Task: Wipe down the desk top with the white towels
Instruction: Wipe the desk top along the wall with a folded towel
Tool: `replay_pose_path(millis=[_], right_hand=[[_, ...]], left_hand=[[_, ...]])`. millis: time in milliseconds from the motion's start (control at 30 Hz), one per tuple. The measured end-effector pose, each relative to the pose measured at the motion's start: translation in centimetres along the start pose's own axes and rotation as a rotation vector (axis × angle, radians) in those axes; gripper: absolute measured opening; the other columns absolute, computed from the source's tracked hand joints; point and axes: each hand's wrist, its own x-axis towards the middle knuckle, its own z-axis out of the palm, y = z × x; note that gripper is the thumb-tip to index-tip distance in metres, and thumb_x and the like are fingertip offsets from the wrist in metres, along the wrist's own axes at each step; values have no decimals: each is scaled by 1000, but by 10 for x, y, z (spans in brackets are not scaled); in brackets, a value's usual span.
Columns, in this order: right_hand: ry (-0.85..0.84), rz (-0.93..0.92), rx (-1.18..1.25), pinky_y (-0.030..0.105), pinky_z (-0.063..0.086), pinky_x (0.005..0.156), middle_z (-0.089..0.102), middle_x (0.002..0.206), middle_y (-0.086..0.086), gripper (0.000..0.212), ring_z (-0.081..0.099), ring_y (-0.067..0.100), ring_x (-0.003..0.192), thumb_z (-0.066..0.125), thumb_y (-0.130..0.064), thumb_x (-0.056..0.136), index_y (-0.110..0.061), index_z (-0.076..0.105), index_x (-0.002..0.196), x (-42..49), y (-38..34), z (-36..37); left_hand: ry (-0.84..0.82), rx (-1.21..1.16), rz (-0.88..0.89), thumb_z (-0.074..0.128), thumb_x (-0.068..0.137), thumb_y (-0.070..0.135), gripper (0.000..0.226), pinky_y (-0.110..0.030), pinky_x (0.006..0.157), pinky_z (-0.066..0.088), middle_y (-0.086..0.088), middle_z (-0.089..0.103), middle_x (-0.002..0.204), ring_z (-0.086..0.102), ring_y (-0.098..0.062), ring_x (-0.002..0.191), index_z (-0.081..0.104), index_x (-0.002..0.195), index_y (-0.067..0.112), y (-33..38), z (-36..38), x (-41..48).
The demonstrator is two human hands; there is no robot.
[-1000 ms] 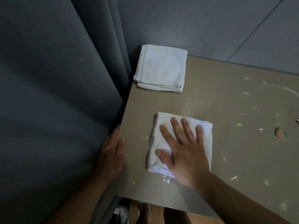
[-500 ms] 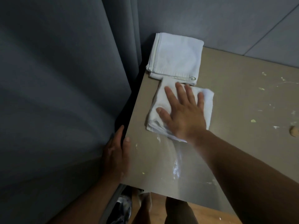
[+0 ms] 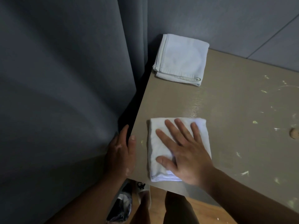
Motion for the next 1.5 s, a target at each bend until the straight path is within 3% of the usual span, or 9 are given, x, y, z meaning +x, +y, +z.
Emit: replay_pose_path(millis=[267,433,567,700,833,1000,1267,1367,1500], right_hand=[[69,236,0,61,-2,124,3,173,3,79,0,29,159,4,-77,95,-36,7,164,103,26,-34],[139,320,2,62,-2,123,3,173,4,77,-2,30,159,8,-76,98,-36,7,163,131,22,-34],[131,396,57,64,-5,123,0,173,4,76,-7,31,158,11,-75,98,-37,5,163,132,8,-33],[124,379,51,65,-5,122,-3,173,6,78,-10,34,158,9,-75,97,-35,4,164,116,-19,-25],[49,277,9,65,-6,122,-10,172,5,79,-17,33,157,5,-78,96,-37,-2,163,83,-40,-17],[21,190,33,64,-9,122,-13,172,3,76,-21,31,156,11,-76,98,-38,-2,163,41,-69,0],[24,-40,6,61,-3,124,2,173,1,76,-4,29,159,19,-78,98,-39,13,163,-13,-60,20],[69,-34,17,61,4,125,15,172,1,77,7,27,159,32,-78,96,-38,27,161,-37,-39,25],[78,57,7,62,8,124,18,171,0,76,9,26,159,37,-76,95,-36,33,159,-69,-6,25]], left_hand=[[-34,-22,-81,28,106,53,55,-43,104,49,-7,56,148,57,-29,128,38,156,34,-7,5,-2],[-1,-2,-20,16,93,68,55,-45,82,53,-4,66,98,62,-27,90,57,95,33,-10,5,-1],[0,-58,-28,22,95,63,44,-38,74,48,-5,65,91,61,-27,85,54,88,33,-12,4,0],[10,-195,-120,31,110,48,47,-34,85,43,-5,67,101,61,-25,99,66,98,18,-8,1,-1],[-24,-633,-373,38,87,88,80,-48,96,57,-10,77,111,72,-30,106,77,111,22,-18,2,2],[-118,-869,-428,27,110,54,59,-34,76,57,0,81,88,76,-18,87,72,100,16,-16,-8,2],[-36,-451,-260,34,77,98,104,-46,119,41,-8,70,134,63,-27,128,71,130,17,-15,-10,-1],[18,-227,-166,38,105,62,66,-25,108,31,-13,57,150,51,-29,138,58,144,13,4,-17,-6],[97,-76,-6,40,110,40,50,-35,117,31,-14,41,159,42,-31,144,46,153,15,25,-15,-9]])
